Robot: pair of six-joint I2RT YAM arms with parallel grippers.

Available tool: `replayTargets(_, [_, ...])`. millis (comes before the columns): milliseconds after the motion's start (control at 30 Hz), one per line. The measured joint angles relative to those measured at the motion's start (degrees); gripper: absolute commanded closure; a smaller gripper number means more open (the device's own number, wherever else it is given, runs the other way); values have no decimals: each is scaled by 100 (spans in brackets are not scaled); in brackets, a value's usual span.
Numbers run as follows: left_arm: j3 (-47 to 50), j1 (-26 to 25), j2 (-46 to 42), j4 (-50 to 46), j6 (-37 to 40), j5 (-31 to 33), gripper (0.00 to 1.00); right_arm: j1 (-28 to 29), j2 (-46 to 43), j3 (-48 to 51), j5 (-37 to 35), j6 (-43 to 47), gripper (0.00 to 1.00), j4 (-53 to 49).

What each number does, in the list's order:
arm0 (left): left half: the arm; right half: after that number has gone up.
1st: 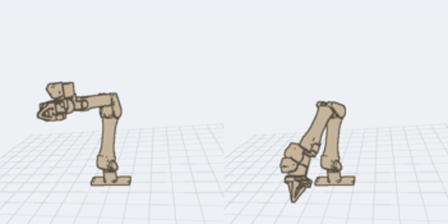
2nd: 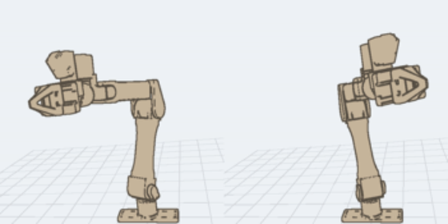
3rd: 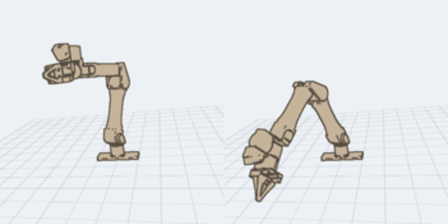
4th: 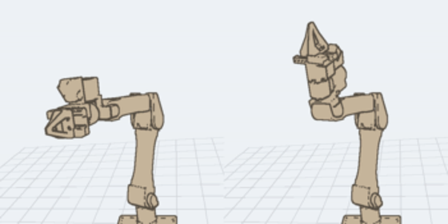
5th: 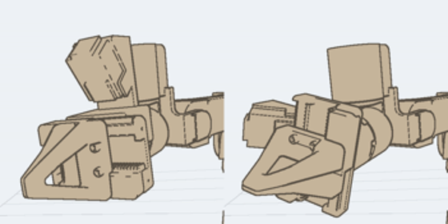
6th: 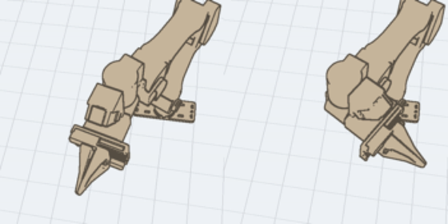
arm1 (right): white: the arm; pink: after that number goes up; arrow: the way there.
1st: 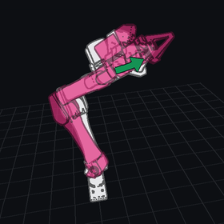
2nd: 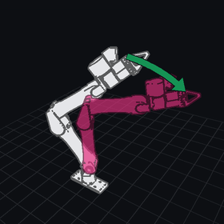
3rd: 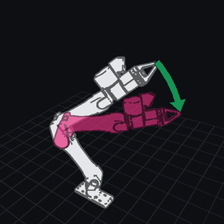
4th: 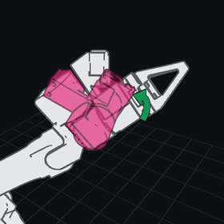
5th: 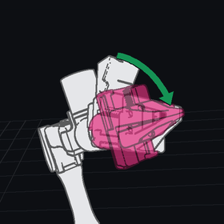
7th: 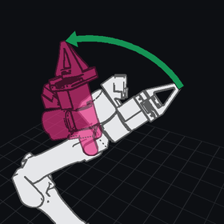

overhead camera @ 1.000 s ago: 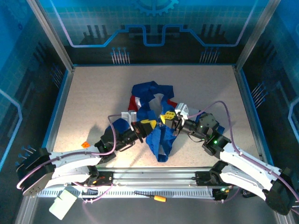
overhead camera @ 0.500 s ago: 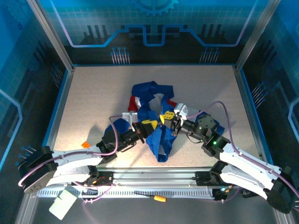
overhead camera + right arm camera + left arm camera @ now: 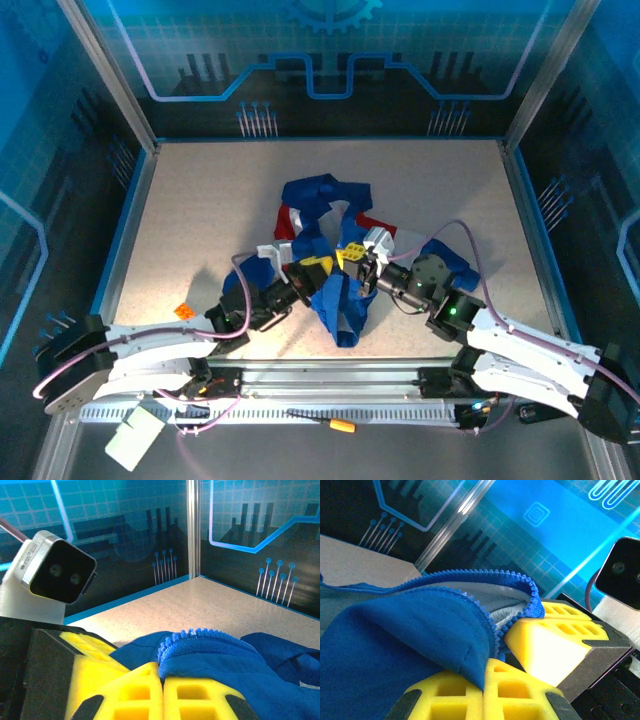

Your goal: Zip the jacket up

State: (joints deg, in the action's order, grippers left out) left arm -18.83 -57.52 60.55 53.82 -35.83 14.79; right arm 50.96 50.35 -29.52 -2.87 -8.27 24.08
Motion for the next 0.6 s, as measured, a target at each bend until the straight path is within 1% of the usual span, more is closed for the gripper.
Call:
replayTargets(167, [11, -4, -240, -256, 0, 192, 100, 22, -2, -109, -149, 24, 100, -87])
replayTargets(367, [15, -4, -249, -367, -2, 195, 100, 48, 59, -328, -168, 37, 100, -286])
replayTargets(467, [17, -4, -249, -387, -2, 192, 100, 48, 120, -461, -173, 35, 100, -522])
replayTargets(600, [42, -4, -387, -553, 2, 195, 100, 48, 221, -776, -216, 35, 100, -1088])
